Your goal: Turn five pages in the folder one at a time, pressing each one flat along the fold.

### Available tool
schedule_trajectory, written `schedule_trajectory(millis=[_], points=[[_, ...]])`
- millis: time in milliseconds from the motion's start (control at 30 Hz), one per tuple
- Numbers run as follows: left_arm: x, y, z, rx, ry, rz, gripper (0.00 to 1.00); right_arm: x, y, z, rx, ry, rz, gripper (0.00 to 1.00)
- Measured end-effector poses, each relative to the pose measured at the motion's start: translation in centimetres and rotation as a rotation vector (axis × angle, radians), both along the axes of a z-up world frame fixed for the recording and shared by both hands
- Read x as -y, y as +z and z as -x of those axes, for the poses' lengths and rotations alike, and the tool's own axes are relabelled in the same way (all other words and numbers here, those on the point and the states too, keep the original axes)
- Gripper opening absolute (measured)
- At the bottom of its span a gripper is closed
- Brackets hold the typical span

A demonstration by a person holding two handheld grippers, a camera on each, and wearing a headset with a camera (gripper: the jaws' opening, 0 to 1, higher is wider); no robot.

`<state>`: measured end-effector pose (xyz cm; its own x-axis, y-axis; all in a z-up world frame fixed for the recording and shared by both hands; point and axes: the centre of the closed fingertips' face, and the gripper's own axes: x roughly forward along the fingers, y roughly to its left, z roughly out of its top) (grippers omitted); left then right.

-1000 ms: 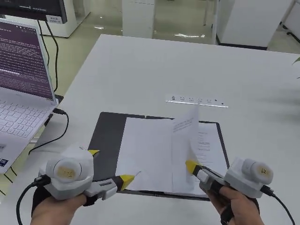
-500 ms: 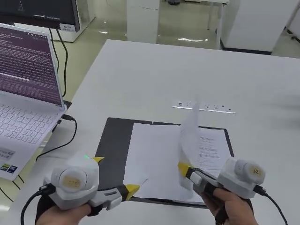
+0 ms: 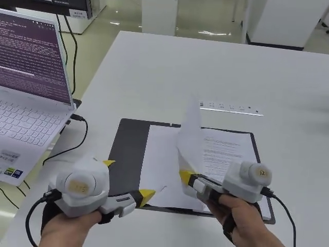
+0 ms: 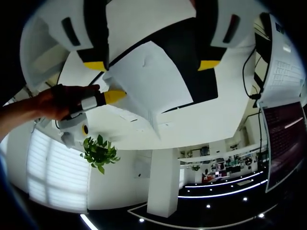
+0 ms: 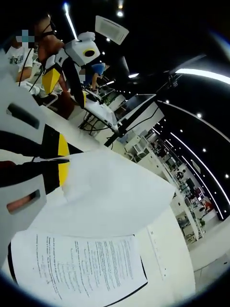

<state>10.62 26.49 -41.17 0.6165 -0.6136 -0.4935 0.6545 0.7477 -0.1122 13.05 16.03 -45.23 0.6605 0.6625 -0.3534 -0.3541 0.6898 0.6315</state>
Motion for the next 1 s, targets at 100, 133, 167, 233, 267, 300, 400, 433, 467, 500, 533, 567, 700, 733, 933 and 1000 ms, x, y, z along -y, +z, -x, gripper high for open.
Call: schedule_trajectory(millis=[100,133,167,233,267,300,400,433,467,500,533,567,700,733,933,1000], points=[[-0.2,-0.2,-0.1,-0.003,0.003,0.000,0.72,-0.6,-0.3,0.1,-0.004,0.014,0.002,0.00],[-0.4,-0.3,-0.2,-0.004,0.005,0.000,0.72,-0.7,-0.2,0.1,-0.005,0.018,0.002,0.00],[-0.5,-0.3,-0.2,-0.004,0.007,0.000,0.72,-0.9,-0.2,0.1,-0.005,0.022,0.001,0.00],[-0.6,-0.4,-0.3,-0.006,0.013,0.003,0.72,-1.3,-0.3,0.2,-0.007,0.030,0.002,0.00],[-0.7,-0.3,-0.3,-0.007,0.016,0.005,0.72,-1.4,-0.4,0.1,-0.008,0.034,0.003,0.00],[-0.8,-0.4,-0.4,-0.009,0.020,0.010,0.72,-1.5,-0.5,0.1,-0.010,0.037,0.002,0.00],[-1.0,-0.2,-0.4,-0.008,0.025,0.015,0.72,-2.1,-0.6,0.1,-0.014,0.048,0.002,0.00],[-1.0,-0.2,-0.4,-0.008,0.026,0.015,0.72,-2.3,-0.7,0.2,-0.016,0.052,0.003,0.00],[-1.2,-0.2,-0.5,-0.008,0.029,0.015,0.72,-2.5,-0.8,0.2,-0.018,0.058,0.002,0.00],[-1.3,-0.2,-0.6,-0.008,0.031,0.016,0.72,-2.7,-0.9,0.2,-0.021,0.062,0.002,0.00],[-1.4,-0.3,-0.7,-0.010,0.035,0.018,0.72,-2.9,-1.0,0.2,-0.024,0.067,0.003,0.00],[-1.5,-0.4,-0.7,-0.012,0.035,0.017,0.72,-3.1,-1.1,0.3,-0.026,0.070,0.003,0.00],[-1.8,-1.0,-0.6,-0.025,0.035,0.010,0.73,-3.7,-1.8,0.2,-0.040,0.079,0.008,0.00],[-1.8,-1.0,-0.6,-0.027,0.037,0.012,0.73,-3.8,-1.9,0.2,-0.044,0.078,0.008,0.00],[-2.0,-1.1,-0.5,-0.033,0.034,0.009,0.73,-4.6,-3.0,0.0,-0.068,0.082,0.006,0.00],[-2.2,-1.2,-0.6,-0.036,0.034,0.006,0.72,-4.8,-3.4,0.0,-0.079,0.081,0.007,0.00]])
